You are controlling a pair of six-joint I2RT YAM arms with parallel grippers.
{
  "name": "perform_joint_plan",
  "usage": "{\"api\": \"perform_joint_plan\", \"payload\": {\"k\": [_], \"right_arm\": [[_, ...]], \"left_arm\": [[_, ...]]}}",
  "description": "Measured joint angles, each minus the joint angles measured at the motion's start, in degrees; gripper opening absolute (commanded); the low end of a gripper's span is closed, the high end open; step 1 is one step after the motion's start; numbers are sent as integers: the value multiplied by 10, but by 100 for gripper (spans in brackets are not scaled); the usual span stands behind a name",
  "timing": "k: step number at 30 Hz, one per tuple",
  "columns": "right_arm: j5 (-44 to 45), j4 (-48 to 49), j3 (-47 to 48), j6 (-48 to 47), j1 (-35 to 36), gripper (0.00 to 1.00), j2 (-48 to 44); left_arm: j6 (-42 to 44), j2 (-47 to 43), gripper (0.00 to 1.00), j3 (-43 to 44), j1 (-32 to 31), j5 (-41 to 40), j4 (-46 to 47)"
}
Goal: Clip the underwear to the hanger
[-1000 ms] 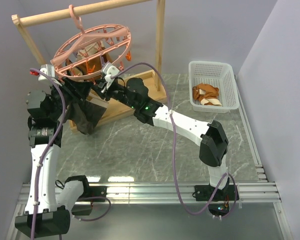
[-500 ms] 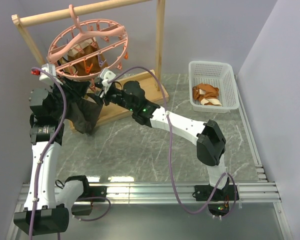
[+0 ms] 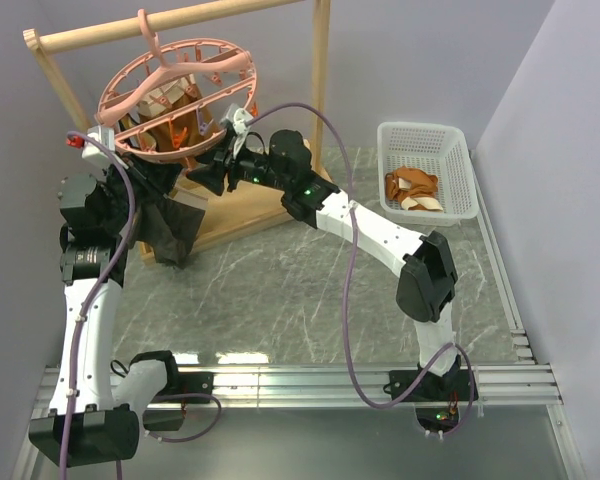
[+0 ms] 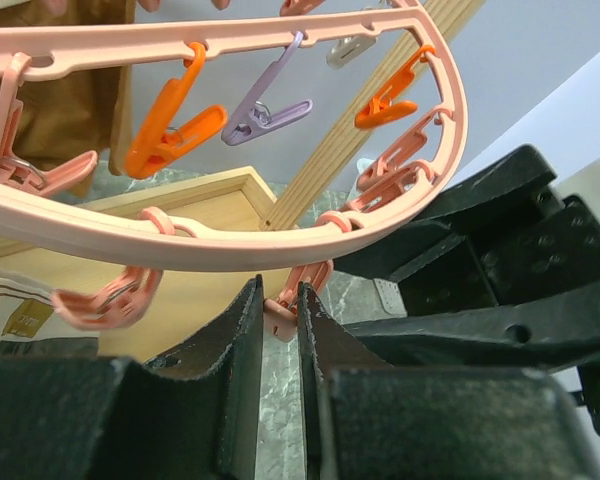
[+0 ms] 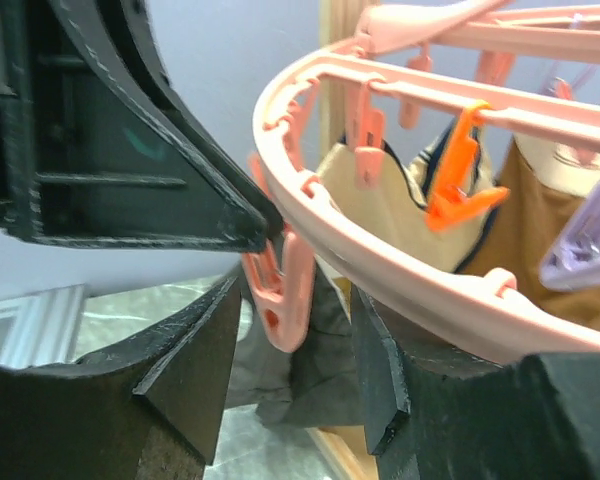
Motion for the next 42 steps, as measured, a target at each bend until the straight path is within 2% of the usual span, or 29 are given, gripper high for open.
{"api": "perform_joint_plan", "payload": {"k": [4,8,17,18,24,25,28,29,32,42], "right_arm": [[-34,-2,18,25,-3,55,8],[-59,-10,27,37,-3,60,16],[-91,-37,58,57,-9,60,37],[-92,-38,62,60,-9,58,40],[-101,-45,70,81,-16,33,54],[-102,-45,71,85,-17,21,55],[-108,-47,72,92,-18,0,56],[-108,-46,73,94,-18,0,56],[-97,-47,75,94,-18,0,56],[-8,-51,75,50,9,0,56]], "left_arm": [[-3,3,10,0,2,8,5],[-5,3,10,0,4,15,5],[-16,7,11,0,9,37,19],[-17,7,11,0,9,39,21],[-20,10,12,0,12,52,29],[-20,11,15,0,12,55,31],[-22,13,25,0,15,52,34],[-24,13,32,0,16,51,35],[-36,12,44,0,17,55,32],[-54,-24,62,-3,27,55,17]]}}
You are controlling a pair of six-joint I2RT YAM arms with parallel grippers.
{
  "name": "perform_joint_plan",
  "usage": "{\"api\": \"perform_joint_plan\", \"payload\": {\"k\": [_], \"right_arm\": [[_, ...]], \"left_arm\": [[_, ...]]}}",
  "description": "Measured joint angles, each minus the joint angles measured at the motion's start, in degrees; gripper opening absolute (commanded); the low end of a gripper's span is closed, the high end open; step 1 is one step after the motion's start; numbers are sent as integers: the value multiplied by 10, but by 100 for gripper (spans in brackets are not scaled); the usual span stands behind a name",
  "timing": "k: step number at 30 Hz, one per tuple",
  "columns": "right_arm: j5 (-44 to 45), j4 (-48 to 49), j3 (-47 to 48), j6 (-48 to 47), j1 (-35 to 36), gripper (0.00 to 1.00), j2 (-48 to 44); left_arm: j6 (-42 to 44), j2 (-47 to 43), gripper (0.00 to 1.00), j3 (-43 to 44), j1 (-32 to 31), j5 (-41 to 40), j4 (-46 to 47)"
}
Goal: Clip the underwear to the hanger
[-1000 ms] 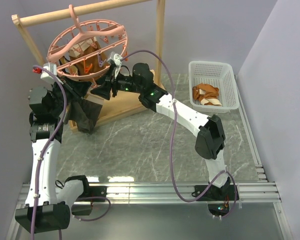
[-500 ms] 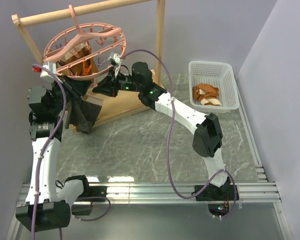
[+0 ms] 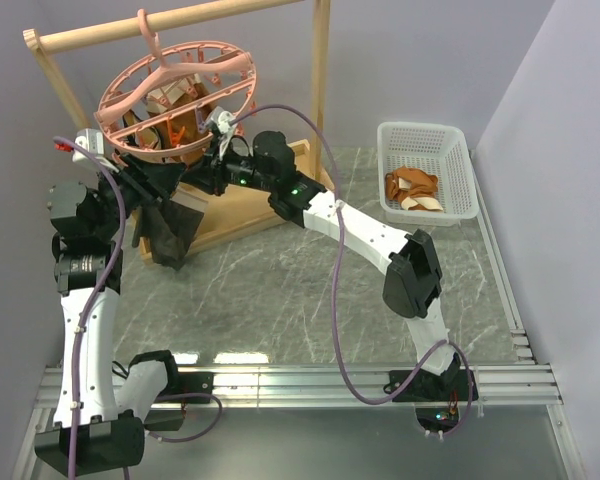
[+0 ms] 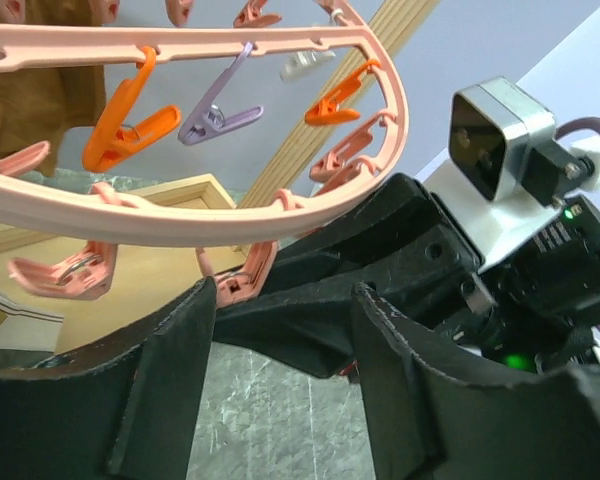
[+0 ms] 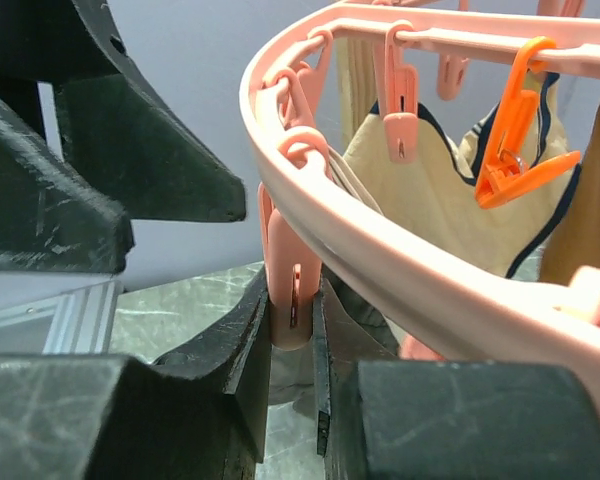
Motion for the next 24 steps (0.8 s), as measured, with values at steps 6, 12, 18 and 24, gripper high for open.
{"api": "perform_joint_plan", "payload": {"k": [6,12,18,24], "right_arm": [[41,0,0,-22,20,0,0],[71,0,0,-35,30,0,0],[85,-1,0,-46,33,0,0],[93,-1,0,-55,35,0,0]], "left_arm": [[-2,5,71,0,0,-15,0],[0,22,64,0,-1,-43,-1],[0,26,57,0,-4,-61,1],[4,37,58,0,-14,-64,13]]}}
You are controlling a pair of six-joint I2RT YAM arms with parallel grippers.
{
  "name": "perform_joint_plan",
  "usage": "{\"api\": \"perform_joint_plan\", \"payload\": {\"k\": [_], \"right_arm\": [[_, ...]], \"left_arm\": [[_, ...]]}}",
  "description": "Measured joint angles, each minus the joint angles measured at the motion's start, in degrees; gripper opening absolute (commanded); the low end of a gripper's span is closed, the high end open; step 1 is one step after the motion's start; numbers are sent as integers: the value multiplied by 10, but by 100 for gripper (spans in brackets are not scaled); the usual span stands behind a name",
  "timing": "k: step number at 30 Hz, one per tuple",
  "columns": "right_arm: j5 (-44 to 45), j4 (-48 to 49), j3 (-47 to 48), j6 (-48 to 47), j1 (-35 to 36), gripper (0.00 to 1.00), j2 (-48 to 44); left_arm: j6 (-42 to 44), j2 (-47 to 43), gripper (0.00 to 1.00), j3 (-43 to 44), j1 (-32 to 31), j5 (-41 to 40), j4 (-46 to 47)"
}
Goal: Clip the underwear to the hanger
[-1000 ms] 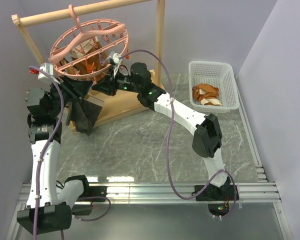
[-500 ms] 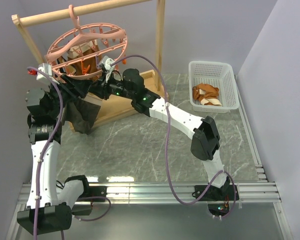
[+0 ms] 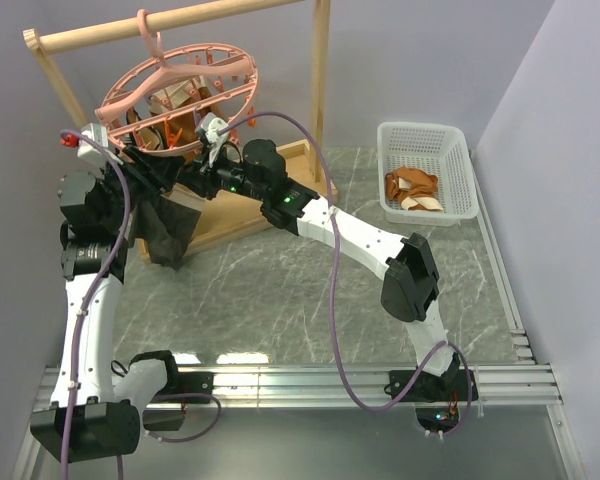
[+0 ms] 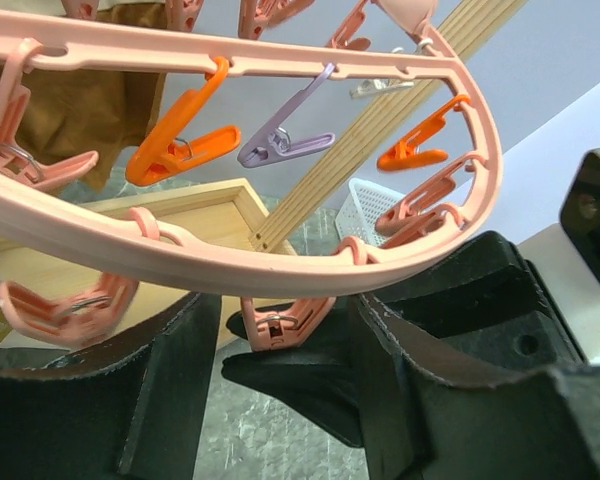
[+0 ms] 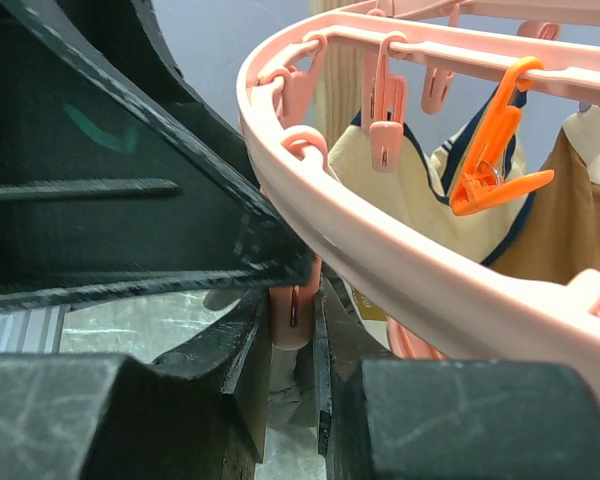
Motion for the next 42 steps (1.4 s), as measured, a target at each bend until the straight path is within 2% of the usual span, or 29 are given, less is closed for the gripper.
{"api": "perform_joint_plan", "payload": {"k": [3,5,8,12,13,15,16,17,19,23,28,34,37,42], "right_arm": [[3,0,0,-3,0,0,0],[4,0,0,-3,0,0,0],[5,0,-1,-5,0,0,0],[8,2,-4,-5,0,0,-1],[9,2,-6,-5,0,2,-2],[11,0,-9,-5,0,19,-2],[12,1,-11,-4,0,25,-2],[14,3,-13,-2,0,35,-3],[13,9,-35,2,0,47,-13],[11,13,-92,24,-5,57,-36],[8,31,-180,95,-23,57,-69],[3,49,-243,252,-61,57,-76],[-10,82,-239,339,-81,58,-50],[-30,165,-211,483,-110,60,54]], "left_arm": [[1,8,56,0,-4,-1,1],[1,11,51,0,-5,-4,0],[1,11,36,0,-8,-5,6],[0,11,6,-2,-9,-10,14],[-2,11,4,-5,-9,-11,17],[-1,11,1,-9,-9,-10,21],[-2,11,0,-10,-9,-10,22],[-1,12,0,-10,-9,-10,22],[-7,13,0,-11,-9,-10,27],[-15,15,0,-11,-9,-10,34],[-16,19,0,-11,-9,-5,37],[-17,25,0,-11,-9,3,39],[-16,26,0,-11,-9,8,39],[-18,26,0,-11,-9,18,43]]}}
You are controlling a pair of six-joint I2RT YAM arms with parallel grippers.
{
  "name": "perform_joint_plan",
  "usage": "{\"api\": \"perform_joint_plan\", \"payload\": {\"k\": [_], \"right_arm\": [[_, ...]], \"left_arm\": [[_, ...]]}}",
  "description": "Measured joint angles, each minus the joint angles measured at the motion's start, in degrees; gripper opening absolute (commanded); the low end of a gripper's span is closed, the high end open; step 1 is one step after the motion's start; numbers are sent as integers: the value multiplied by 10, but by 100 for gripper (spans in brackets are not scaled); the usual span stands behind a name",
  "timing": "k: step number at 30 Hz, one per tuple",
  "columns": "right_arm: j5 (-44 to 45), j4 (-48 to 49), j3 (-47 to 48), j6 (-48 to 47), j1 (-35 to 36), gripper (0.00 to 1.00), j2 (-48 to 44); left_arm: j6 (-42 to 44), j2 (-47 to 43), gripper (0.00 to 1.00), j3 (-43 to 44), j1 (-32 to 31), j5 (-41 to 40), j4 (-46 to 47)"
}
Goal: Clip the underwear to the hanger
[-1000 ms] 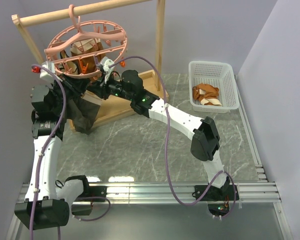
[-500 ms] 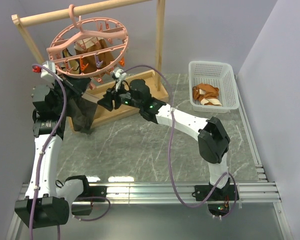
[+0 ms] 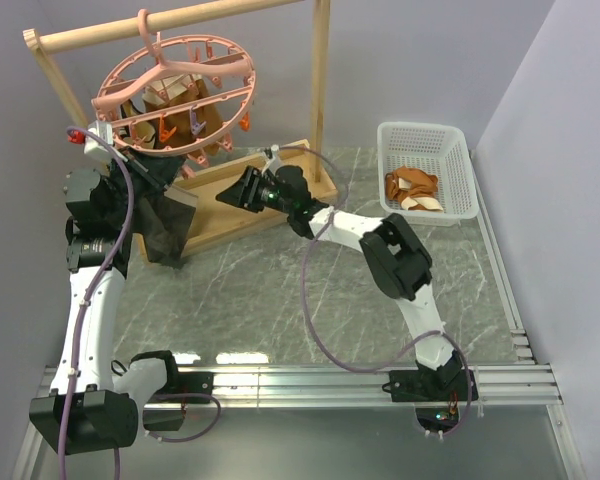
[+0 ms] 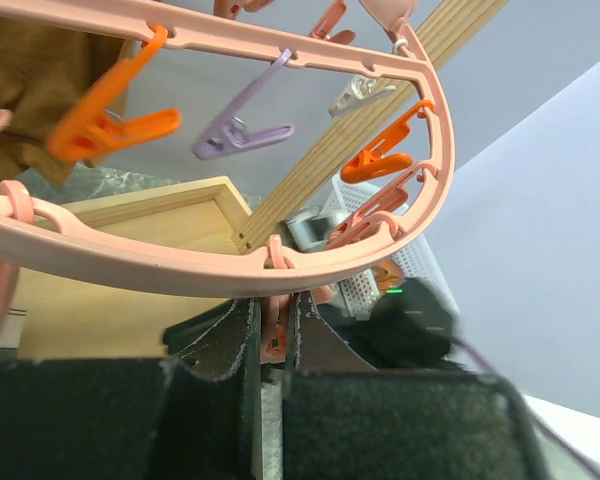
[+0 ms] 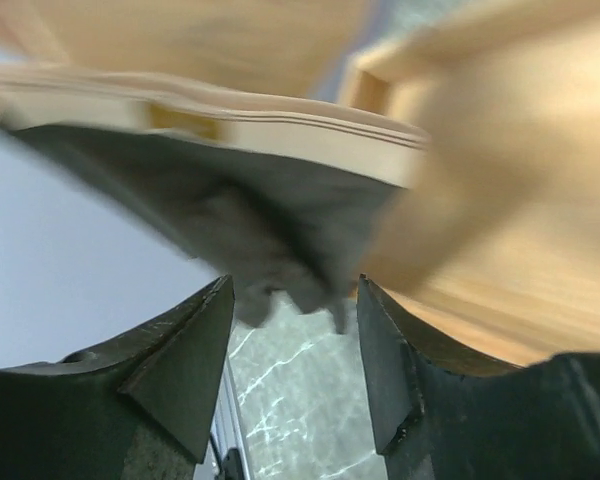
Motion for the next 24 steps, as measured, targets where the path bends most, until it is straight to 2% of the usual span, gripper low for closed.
{"api": "perform_joint_plan", "payload": {"k": [4,9,16,24], "right_arm": [[-7,40,7,85,-12,66,87],[-17,78,24,156,-8,71,153],[-21,125,112,184,3,72,192],[-20,136,157,206,7,73,234]], "left_arm": [[-8,0,0,0,0,4,4],[-9,0,0,0,0,8,4],[-12,9,0,0,0,15,8],[-12,28,0,0,0,20,8]]}}
